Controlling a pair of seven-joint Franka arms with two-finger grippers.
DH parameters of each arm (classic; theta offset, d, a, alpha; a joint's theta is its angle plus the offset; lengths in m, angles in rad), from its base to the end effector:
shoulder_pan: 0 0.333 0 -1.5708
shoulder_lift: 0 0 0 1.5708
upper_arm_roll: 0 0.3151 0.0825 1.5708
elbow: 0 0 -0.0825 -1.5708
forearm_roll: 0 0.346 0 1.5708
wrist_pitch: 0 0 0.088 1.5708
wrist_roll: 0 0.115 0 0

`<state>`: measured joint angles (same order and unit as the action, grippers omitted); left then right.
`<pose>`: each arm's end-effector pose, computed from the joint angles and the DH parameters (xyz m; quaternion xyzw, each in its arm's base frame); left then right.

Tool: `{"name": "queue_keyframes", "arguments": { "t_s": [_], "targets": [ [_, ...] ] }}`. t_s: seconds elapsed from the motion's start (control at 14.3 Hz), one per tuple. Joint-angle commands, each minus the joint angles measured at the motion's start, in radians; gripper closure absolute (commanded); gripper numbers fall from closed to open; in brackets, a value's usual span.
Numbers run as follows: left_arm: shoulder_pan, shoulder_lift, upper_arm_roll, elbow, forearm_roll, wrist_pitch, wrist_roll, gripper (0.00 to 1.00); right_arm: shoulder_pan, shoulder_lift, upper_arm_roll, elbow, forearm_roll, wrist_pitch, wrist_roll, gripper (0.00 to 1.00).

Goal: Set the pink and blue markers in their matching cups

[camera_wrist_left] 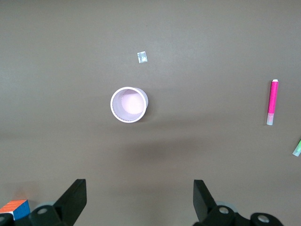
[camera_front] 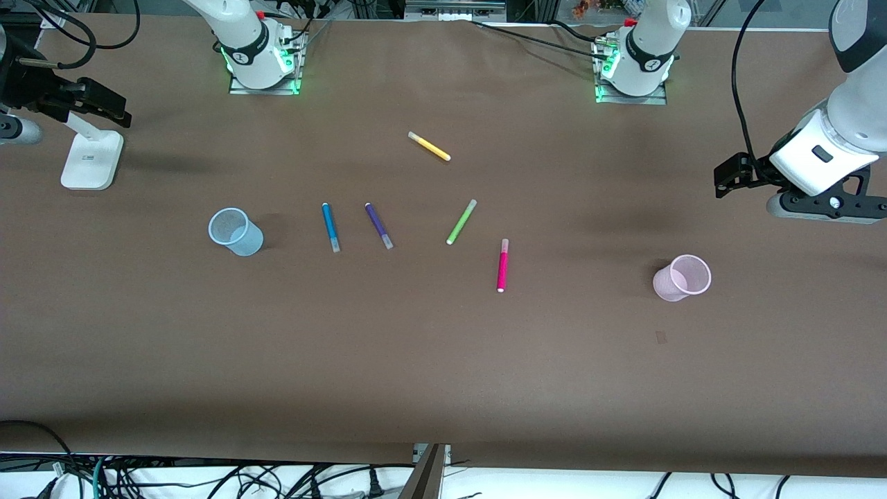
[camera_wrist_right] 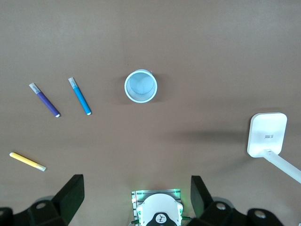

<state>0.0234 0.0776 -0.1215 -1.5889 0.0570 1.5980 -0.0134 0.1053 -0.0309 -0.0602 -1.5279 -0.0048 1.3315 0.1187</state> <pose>0.5371 -0.0440 0.5695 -0.9982 0.0440 0.0326 0.0256 0.4791 0.0204 0.6303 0.9959 -0.0369 -0.0823 0.0082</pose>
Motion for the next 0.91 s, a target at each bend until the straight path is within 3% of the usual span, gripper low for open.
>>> {"name": "queue_keyframes", "arguments": {
  "t_s": [0.0, 0.56, 0.84],
  "targets": [
    [0.009, -0.002, -0.003, 0.000, -0.020, 0.004, -0.002, 0.00, -0.012, 0.006, 0.007, 0.018, 0.003, -0.012, 0.002, 0.00],
    [0.010, -0.002, -0.003, 0.000, -0.020, 0.002, -0.002, 0.00, -0.013, 0.008, 0.007, 0.018, 0.003, -0.008, 0.002, 0.00],
    [0.009, -0.002, -0.003, 0.000, -0.020, 0.002, -0.002, 0.00, -0.003, 0.064, 0.011, 0.020, 0.011, 0.011, 0.007, 0.00]
  ]
}}
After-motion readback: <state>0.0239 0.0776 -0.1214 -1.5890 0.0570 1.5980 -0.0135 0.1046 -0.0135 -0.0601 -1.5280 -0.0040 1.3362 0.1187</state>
